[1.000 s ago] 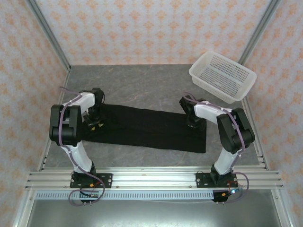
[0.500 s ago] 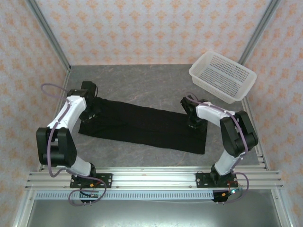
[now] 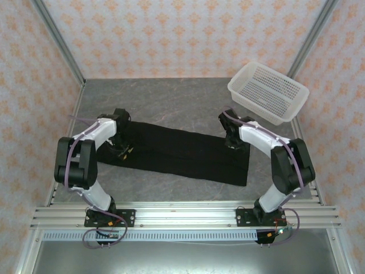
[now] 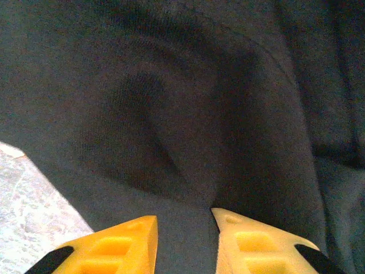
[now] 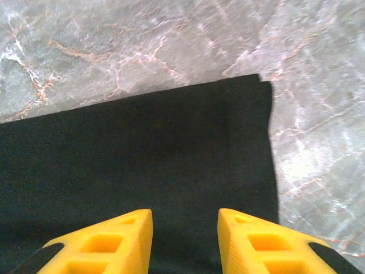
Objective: Fold and stack the t-shirts
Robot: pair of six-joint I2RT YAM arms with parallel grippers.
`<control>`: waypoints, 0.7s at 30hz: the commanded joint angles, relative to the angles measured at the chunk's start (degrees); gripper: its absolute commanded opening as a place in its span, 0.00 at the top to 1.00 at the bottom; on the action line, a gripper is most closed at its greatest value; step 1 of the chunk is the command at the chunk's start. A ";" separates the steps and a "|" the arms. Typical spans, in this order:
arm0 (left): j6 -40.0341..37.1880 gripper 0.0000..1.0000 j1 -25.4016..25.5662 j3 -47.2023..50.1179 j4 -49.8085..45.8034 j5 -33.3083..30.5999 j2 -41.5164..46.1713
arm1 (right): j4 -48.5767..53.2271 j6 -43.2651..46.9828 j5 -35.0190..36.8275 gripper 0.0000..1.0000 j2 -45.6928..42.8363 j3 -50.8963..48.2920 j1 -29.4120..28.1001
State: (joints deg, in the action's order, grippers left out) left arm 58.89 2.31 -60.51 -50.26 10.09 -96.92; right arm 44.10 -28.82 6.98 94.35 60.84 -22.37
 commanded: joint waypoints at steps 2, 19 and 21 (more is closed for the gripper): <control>1.76 0.70 -0.02 -5.37 1.42 -2.43 -6.27 | 1.09 -0.44 -2.27 0.65 5.92 0.87 1.12; -11.39 0.67 6.34 -74.74 -9.69 5.59 -53.12 | 4.47 -28.31 -13.78 0.65 -5.98 -15.45 -8.22; -9.94 0.67 8.05 -82.06 -8.81 7.53 -57.87 | 3.29 -32.04 -15.85 0.65 -6.10 -16.36 -11.99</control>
State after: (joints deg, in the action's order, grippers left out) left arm 48.97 7.94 -136.55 -56.51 14.72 -148.29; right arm 45.71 -52.84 -3.84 88.40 46.89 -30.63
